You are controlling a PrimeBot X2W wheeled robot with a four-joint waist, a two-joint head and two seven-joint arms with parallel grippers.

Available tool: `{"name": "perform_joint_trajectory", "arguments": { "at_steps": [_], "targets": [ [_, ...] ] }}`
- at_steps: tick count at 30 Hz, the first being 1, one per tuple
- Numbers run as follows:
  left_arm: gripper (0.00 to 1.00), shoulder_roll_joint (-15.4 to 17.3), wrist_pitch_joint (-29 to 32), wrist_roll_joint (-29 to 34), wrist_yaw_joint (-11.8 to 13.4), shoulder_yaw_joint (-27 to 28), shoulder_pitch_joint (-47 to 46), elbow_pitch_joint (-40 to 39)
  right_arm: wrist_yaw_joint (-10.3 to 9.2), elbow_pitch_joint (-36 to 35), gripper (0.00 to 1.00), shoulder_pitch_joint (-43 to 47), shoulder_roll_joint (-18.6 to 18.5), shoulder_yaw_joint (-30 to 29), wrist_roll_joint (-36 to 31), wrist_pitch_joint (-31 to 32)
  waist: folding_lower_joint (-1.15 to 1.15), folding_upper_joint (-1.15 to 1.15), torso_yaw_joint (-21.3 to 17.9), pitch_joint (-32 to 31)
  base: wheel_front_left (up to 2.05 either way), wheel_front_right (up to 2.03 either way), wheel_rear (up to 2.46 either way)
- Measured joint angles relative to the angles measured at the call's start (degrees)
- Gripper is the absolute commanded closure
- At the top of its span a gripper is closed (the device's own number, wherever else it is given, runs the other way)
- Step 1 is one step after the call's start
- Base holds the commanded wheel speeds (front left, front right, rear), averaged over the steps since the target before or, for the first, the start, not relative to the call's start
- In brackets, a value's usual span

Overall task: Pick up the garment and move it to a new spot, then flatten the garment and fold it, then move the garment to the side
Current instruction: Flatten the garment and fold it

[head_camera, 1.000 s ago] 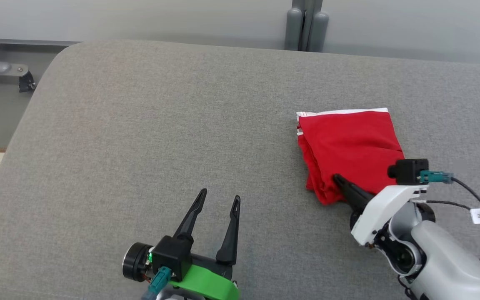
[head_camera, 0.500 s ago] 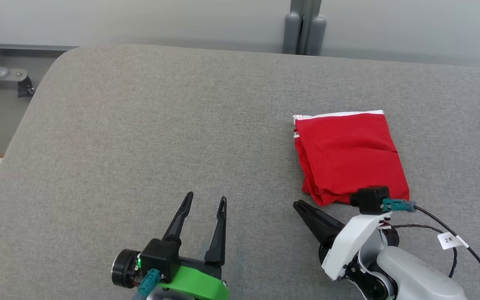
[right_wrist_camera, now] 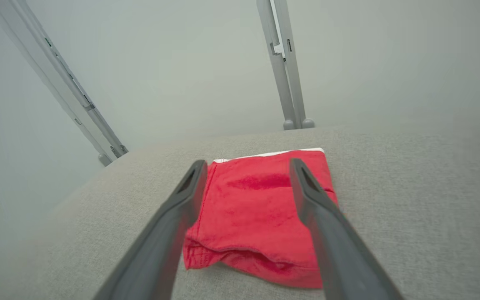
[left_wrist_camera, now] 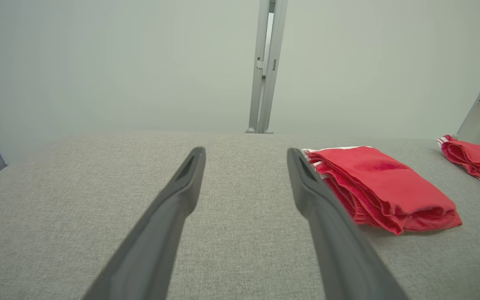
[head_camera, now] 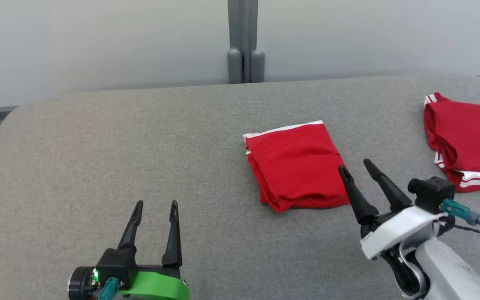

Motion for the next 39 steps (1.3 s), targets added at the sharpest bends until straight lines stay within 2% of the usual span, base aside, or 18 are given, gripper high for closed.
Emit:
{"name": "perform_joint_trajectory", "arguments": {
  "at_steps": [4, 7, 13, 21, 39],
  "targets": [
    [0.00, 0.0, 0.0, 1.2, -2.3, 1.8, 1.1, -0.7, -0.01, -3.9, 0.00, 6.3, 3.9, -9.2, -10.9, 0.0, 0.00, 0.00, -1.4, -1.9, 0.00, 0.00, 0.00],
    [0.00, 0.0, 0.0, 2.1, -2.9, 3.4, 2.5, -1.2, 0.01, -5.8, 0.00, 9.9, 6.2, -11.3, -17.7, 0.0, 0.00, 0.00, -2.0, -3.2, 0.00, 0.00, 0.00],
    [0.00, -0.1, 0.0, 3.0, -3.4, 5.2, 5.3, -1.5, 0.03, -8.1, 0.00, 14.6, 9.0, -13.6, -24.5, 0.0, 0.00, 0.00, -2.7, -5.4, 0.00, 0.00, 0.00],
    [0.00, -0.3, 0.0, 3.7, -3.8, 6.4, 8.3, -1.1, 0.03, -8.9, 0.00, 17.4, 10.5, -15.3, -25.9, 0.0, 0.00, 0.00, -3.0, -7.1, 0.00, 0.00, 0.00],
    [0.00, -0.3, 0.0, 4.0, -4.2, 6.3, 9.1, -0.6, 0.03, -8.6, 0.00, 18.3, 11.4, -14.9, -26.0, 0.0, 0.00, 0.00, -2.4, -7.0, 0.00, 0.00, 0.00]
  ]
}}
